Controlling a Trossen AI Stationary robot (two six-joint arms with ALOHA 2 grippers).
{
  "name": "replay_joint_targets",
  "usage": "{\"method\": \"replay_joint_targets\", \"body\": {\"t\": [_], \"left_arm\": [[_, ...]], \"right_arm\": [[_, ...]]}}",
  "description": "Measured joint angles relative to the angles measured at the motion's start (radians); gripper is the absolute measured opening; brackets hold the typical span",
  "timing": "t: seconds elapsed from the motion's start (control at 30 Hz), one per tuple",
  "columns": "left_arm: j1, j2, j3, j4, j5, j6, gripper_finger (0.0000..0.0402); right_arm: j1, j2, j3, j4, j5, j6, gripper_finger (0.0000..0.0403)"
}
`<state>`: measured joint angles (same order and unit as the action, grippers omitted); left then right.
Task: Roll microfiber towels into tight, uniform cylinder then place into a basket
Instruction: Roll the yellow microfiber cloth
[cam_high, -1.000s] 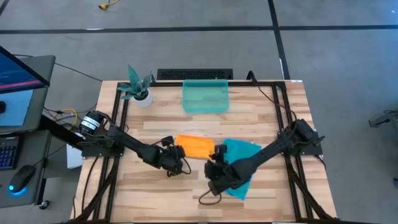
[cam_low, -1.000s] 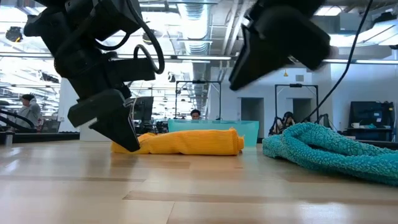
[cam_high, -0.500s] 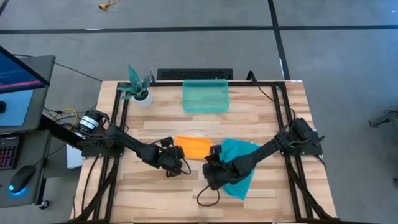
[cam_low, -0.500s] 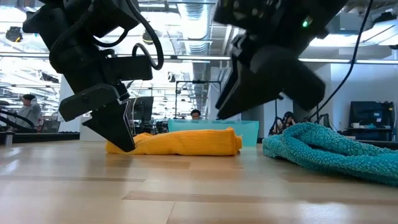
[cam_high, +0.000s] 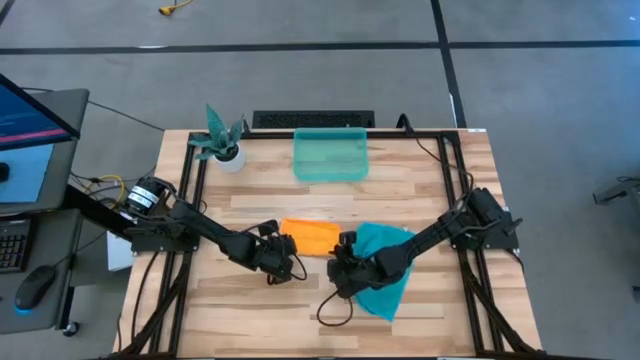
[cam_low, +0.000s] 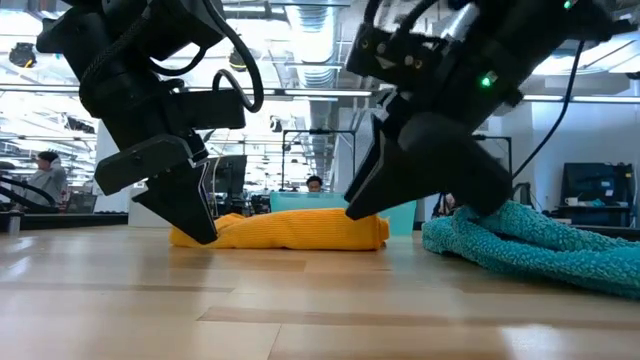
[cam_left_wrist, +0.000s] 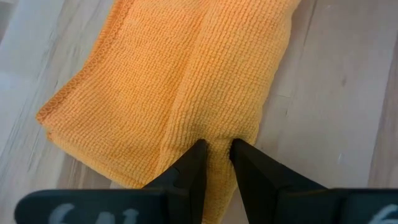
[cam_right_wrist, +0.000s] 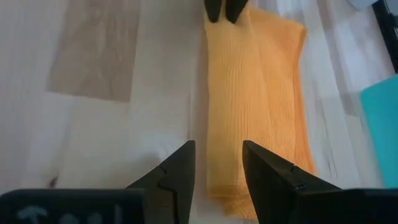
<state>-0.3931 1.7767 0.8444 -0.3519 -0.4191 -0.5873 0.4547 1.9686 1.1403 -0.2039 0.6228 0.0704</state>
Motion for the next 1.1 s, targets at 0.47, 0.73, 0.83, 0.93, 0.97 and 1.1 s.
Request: {"method": "replay_joint_targets", "body": {"t": [0.47,0.73,0.83,0.93,0.97,1.1], "left_arm": [[0.0,0.0,0.0,-0.002,0.0,0.001,0.0075],[0.0,0.0,0.0,-0.004,0.001,0.023,0.0075],[-0.002,-0.003,0.0,-0.007,0.0,0.026,0.0075],[-0.015,-0.017,-0.001,-0.022,0.001,0.045,0.0075],[-0.021,-0.025,-0.002,-0.027,-0.002,0.049,0.0075],[-0.053,-0.064,-0.006,-0.069,-0.015,0.055,0.0075]], "right_arm": [[-0.064,0.104,-0.005,0.037,-0.03,0.054,0.015],[-0.069,0.107,-0.006,0.045,-0.007,0.084,0.0084],[-0.074,0.107,-0.006,0.041,-0.012,0.087,0.0044],[-0.08,0.108,-0.008,0.038,-0.011,0.088,0.0013],[-0.08,0.109,-0.007,0.037,-0.011,0.092,0.0012],[-0.08,0.11,0.013,0.022,-0.025,0.103,0.0031]]}}
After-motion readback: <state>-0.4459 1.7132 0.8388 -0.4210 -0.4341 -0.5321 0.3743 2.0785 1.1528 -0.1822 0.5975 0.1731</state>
